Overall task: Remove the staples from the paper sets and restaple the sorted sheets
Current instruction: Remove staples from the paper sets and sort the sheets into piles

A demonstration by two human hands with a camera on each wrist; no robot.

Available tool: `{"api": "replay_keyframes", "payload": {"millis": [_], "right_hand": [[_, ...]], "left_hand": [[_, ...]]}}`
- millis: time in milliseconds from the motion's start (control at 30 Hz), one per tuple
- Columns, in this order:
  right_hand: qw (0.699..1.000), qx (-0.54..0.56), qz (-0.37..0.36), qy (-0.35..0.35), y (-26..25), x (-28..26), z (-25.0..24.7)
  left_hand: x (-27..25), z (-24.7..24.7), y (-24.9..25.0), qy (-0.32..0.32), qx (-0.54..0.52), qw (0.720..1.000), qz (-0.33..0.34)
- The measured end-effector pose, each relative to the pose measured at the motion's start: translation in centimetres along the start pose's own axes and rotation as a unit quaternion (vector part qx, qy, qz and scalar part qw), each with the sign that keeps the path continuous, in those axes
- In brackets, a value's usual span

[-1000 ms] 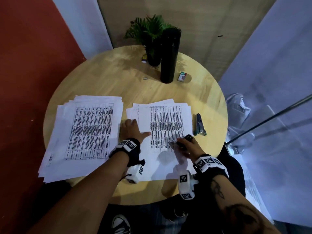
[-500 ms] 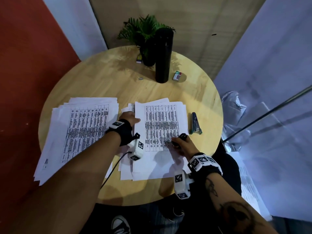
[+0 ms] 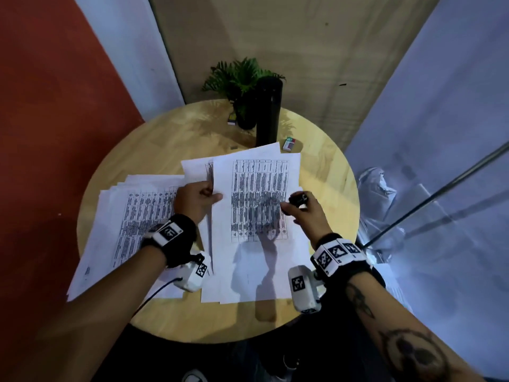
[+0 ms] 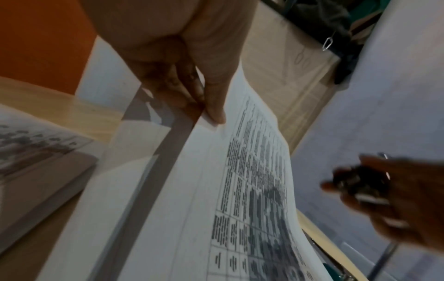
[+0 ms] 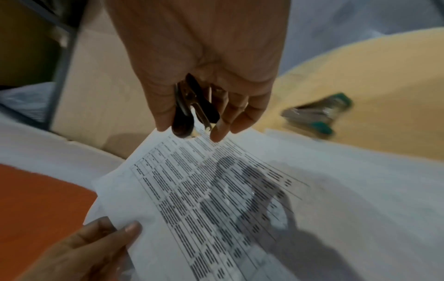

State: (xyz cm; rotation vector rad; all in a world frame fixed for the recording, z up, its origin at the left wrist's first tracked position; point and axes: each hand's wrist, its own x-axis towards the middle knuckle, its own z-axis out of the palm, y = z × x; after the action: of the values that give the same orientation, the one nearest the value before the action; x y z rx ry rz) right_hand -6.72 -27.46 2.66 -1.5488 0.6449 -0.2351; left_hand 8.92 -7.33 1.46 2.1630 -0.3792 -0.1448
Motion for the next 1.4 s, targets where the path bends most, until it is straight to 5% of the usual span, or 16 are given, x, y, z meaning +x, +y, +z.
{"api": "replay_keyframes", "payload": {"millis": [167, 300, 467, 633, 867, 1000, 1167, 1400], "right_hand": [[0.971, -0.151, -0.186, -0.001, -6.6, 0.1, -0.4], [0.885, -0.352, -0.299, -0.05, -11.7, -1.1, -0.8], [0.842, -0.422, -0.315, -0.119, -15.8, -2.4, 0.5], [0.829, -0.44, -0.331, -0.097, -18.7, -4.1, 0.6], [0.833, -0.402, -0.36, -0.122, -22.4, -8.1, -0.1], [0.844, -0.361, -0.365, -0.153, -25.0, -10.4, -0.5], [0.868, -0.293, -0.356, -0.184, -27.3, -12.8, -1.4], [0.897, -0.202, -0.319, -0.231, -29.0, -14.8, -2.3]], "left_hand": [[-1.7, -1.7, 2.3, 0.029, -0.03, 0.995, 0.088], [-2.2, -2.8, 3.4, 0.048, -0.078, 0.989, 0.117], [-3.0, -4.1, 6.3, 0.064, -0.118, 0.98, 0.146], [-4.3, -6.4, 8.9, 0.072, -0.087, 0.98, 0.163], [-6.5, -12.7, 15.6, 0.245, 0.067, 0.922, 0.293], [-7.5, -15.7, 19.9, 0.18, 0.17, 0.913, 0.324], [-7.7, -17.2, 22.3, 0.048, 0.002, 0.945, 0.324], [-9.3, -18.0, 24.3, -0.102, -0.093, 0.939, 0.315]]}}
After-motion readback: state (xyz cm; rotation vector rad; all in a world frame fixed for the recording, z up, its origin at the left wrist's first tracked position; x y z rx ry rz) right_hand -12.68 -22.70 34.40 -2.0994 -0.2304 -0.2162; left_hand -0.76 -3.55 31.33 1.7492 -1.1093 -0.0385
